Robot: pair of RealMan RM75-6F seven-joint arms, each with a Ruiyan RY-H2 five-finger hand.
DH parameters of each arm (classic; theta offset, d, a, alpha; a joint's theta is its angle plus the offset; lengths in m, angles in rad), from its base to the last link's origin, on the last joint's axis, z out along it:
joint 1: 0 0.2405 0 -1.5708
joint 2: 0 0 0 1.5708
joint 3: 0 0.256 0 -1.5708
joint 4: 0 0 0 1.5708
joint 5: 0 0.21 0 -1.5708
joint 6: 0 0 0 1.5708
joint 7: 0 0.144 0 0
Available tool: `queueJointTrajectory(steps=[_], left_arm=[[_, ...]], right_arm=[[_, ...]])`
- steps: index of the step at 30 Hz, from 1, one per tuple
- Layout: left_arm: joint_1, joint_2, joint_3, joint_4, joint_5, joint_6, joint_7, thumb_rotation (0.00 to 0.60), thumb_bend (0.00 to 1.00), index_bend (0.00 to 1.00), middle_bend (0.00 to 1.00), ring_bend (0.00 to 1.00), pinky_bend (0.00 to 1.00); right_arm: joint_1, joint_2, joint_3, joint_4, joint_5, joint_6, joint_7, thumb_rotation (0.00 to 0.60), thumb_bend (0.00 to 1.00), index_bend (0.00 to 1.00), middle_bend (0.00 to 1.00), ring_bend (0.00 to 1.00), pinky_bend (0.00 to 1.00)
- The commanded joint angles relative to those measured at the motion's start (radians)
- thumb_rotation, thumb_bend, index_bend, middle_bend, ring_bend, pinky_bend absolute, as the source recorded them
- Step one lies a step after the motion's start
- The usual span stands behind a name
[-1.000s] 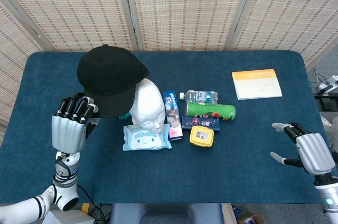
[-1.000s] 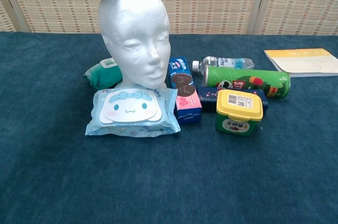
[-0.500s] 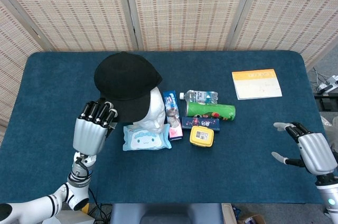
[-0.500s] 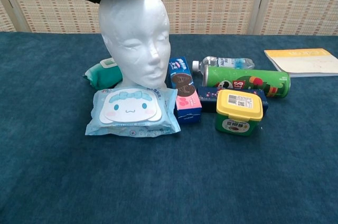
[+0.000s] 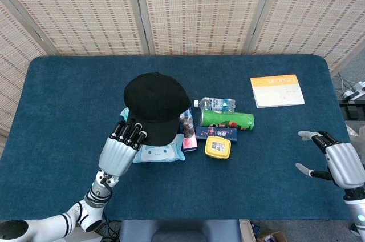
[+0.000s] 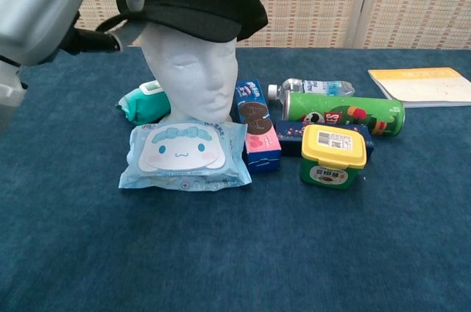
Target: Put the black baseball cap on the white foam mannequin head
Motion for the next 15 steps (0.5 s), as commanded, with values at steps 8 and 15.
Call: queueJointTrajectory(steps=[8, 15], left_arm=[[0.032, -0.018, 0.032, 0.026, -0.003, -0.009, 0.024, 0.6, 0.52, 0.65, 0.54, 0.38, 0.48], [0.062, -0.019, 0.058, 0.029, -0.001, -0.009, 0.041, 0.6, 0.51, 0.49, 0.53, 0.36, 0.48]], right_arm=[[0.0, 0.0, 0.001, 0.0, 0.002, -0.002, -0.002, 0.6, 0.0, 0.29, 0.39, 0.29, 0.62], [0.001, -0.001, 0.002, -0.002, 0.004, -0.005, -0.006, 0.6, 0.0, 0.29, 0.39, 0.29, 0.62]])
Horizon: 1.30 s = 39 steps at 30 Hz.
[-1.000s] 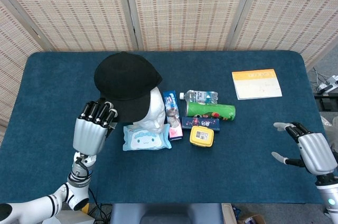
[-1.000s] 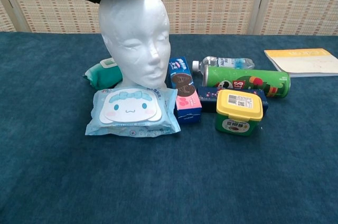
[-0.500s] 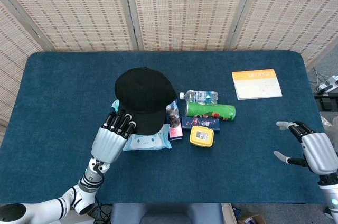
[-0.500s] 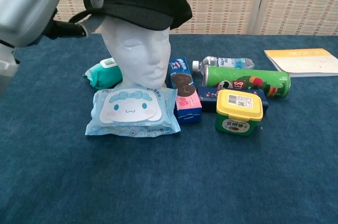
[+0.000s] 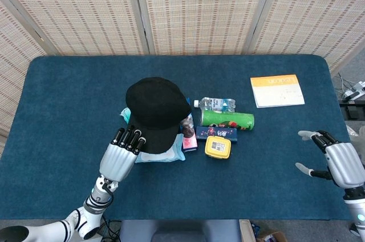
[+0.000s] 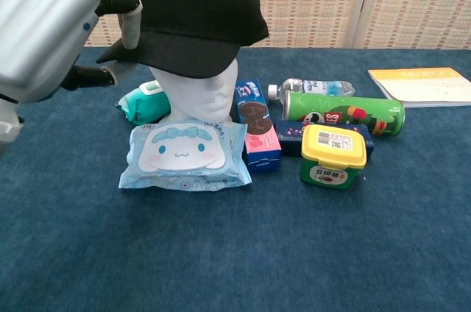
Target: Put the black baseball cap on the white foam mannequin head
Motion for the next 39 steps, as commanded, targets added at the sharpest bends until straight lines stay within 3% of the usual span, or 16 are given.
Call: queueJointTrajectory(steps=[1, 8, 16, 26, 33, 39], left_arm=[[0.01, 0.001, 0.009, 0.001, 0.001, -0.001, 0.006, 0.6, 0.51, 0.46, 0.52, 0.36, 0.48], [0.048, 0.015, 0.021, -0.02, -0.018, -0.007, 0.026, 0.6, 0.46, 0.28, 0.51, 0.35, 0.48], [0.092, 0.043, 0.03, -0.046, -0.045, -0.014, 0.038, 0.6, 0.26, 0.21, 0.46, 0.33, 0.48], [0.179, 0.105, 0.02, -0.091, -0.143, -0.022, 0.047, 0.6, 0.22, 0.15, 0.36, 0.27, 0.43], [0.259, 0.156, 0.002, -0.064, -0.225, 0.017, -0.061, 0.6, 0.22, 0.16, 0.35, 0.27, 0.43], [0.343, 0.214, -0.001, -0.06, -0.312, 0.023, -0.172, 0.6, 0.22, 0.27, 0.35, 0.27, 0.42]], right_arm=[[0.0, 0.0, 0.0, -0.001, 0.0, 0.0, -0.001, 0.6, 0.0, 0.29, 0.39, 0.29, 0.62], [0.0, -0.001, 0.0, -0.002, 0.0, -0.001, -0.004, 0.6, 0.0, 0.29, 0.39, 0.29, 0.62], [0.002, -0.003, 0.0, -0.004, 0.002, -0.006, -0.014, 0.6, 0.0, 0.29, 0.39, 0.29, 0.62], [0.004, -0.009, 0.0, -0.008, 0.005, -0.014, -0.034, 0.6, 0.0, 0.29, 0.39, 0.29, 0.62], [0.005, -0.015, 0.002, -0.01, 0.01, -0.018, -0.051, 0.6, 0.0, 0.29, 0.39, 0.29, 0.62], [0.011, -0.028, 0.003, -0.014, 0.02, -0.035, -0.087, 0.6, 0.0, 0.29, 0.39, 0.29, 0.62]])
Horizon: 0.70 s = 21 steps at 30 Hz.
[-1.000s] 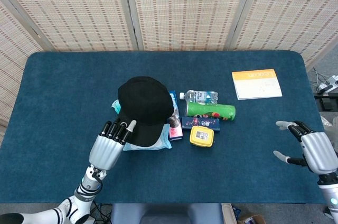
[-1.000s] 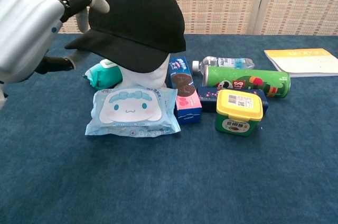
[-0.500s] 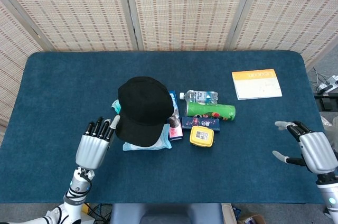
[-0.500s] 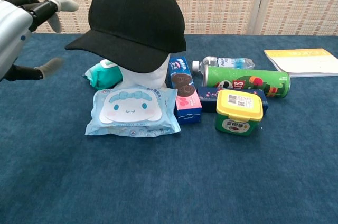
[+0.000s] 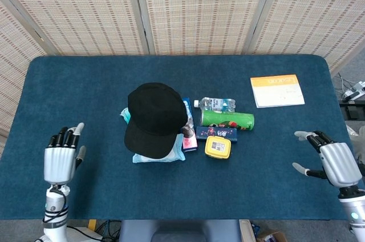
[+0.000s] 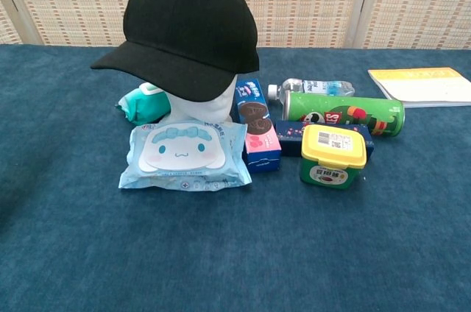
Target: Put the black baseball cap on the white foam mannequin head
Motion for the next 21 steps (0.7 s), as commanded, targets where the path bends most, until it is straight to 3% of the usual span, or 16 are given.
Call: queueJointTrajectory(steps=[1, 10, 21], left_arm=[[0.051, 0.049, 0.002, 0.0, -0.044, 0.005, -0.056, 0.6, 0.22, 0.29, 0.35, 0.27, 0.42], [0.113, 0.263, 0.088, -0.162, -0.066, -0.108, -0.145, 0.6, 0.22, 0.33, 0.35, 0.27, 0.42], [0.161, 0.31, 0.087, -0.14, -0.029, -0.045, -0.324, 0.6, 0.22, 0.36, 0.38, 0.29, 0.42]], right_arm=[[0.003, -0.008, 0.0, -0.003, 0.006, -0.009, -0.021, 0.6, 0.0, 0.29, 0.39, 0.29, 0.62], [0.016, -0.037, -0.001, -0.009, 0.027, -0.047, -0.095, 0.6, 0.0, 0.29, 0.39, 0.29, 0.62], [0.014, -0.059, -0.002, -0.012, 0.038, -0.05, -0.151, 0.6, 0.0, 0.29, 0.39, 0.29, 0.62]])
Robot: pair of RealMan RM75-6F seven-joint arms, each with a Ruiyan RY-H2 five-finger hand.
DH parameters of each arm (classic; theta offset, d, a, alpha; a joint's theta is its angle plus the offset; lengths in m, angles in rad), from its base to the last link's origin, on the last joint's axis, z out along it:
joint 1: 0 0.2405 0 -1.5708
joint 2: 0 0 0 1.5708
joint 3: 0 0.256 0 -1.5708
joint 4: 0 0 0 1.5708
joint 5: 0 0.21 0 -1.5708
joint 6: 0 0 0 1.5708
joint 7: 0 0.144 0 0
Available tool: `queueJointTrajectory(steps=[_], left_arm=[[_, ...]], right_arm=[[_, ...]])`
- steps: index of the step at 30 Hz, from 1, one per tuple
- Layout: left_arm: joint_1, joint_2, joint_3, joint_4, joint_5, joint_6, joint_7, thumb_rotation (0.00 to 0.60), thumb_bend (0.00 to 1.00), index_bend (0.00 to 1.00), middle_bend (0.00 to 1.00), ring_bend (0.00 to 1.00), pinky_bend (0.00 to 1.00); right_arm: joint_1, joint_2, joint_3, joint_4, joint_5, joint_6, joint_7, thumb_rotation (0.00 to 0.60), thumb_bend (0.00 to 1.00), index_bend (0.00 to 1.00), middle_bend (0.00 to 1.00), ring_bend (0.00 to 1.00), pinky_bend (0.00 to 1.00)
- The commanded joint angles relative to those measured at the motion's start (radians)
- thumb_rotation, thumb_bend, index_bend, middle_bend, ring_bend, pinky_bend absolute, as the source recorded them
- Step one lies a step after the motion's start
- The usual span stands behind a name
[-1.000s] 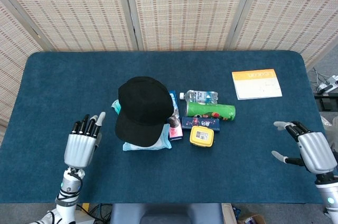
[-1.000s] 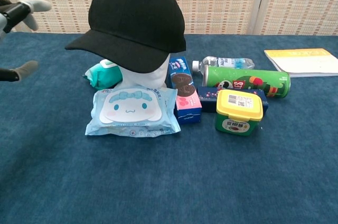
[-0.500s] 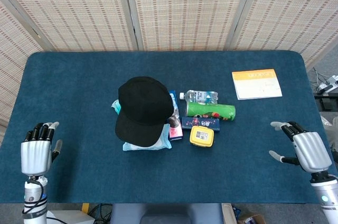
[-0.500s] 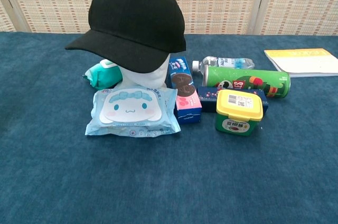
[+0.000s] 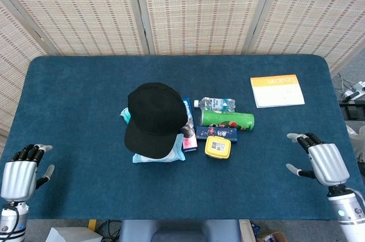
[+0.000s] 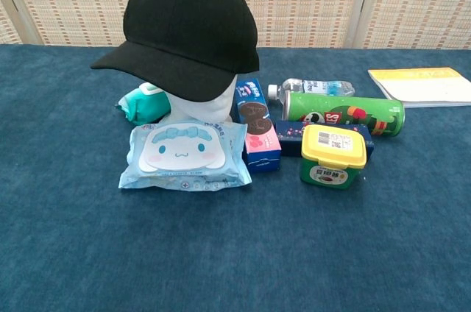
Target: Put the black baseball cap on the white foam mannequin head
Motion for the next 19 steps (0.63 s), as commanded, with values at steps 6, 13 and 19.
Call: queueJointTrajectory(steps=[6, 13, 19], left_arm=[[0.028, 0.024, -0.035, 0.02, -0.033, 0.014, -0.092, 0.6, 0.22, 0.38, 0.39, 0.29, 0.43], [0.028, 0.043, -0.026, -0.005, -0.053, -0.049, -0.069, 0.6, 0.22, 0.38, 0.39, 0.29, 0.43], [0.011, 0.031, -0.02, -0.003, -0.058, -0.107, -0.047, 0.6, 0.22, 0.38, 0.39, 0.29, 0.43]], right_arm=[[0.001, -0.009, -0.002, 0.001, 0.004, -0.007, -0.017, 0.6, 0.0, 0.29, 0.39, 0.29, 0.62], [0.002, -0.002, -0.002, 0.003, 0.002, -0.006, 0.0, 0.6, 0.0, 0.29, 0.39, 0.29, 0.62], [0.001, 0.007, 0.003, 0.007, 0.011, -0.006, 0.024, 0.6, 0.0, 0.29, 0.39, 0.29, 0.62]])
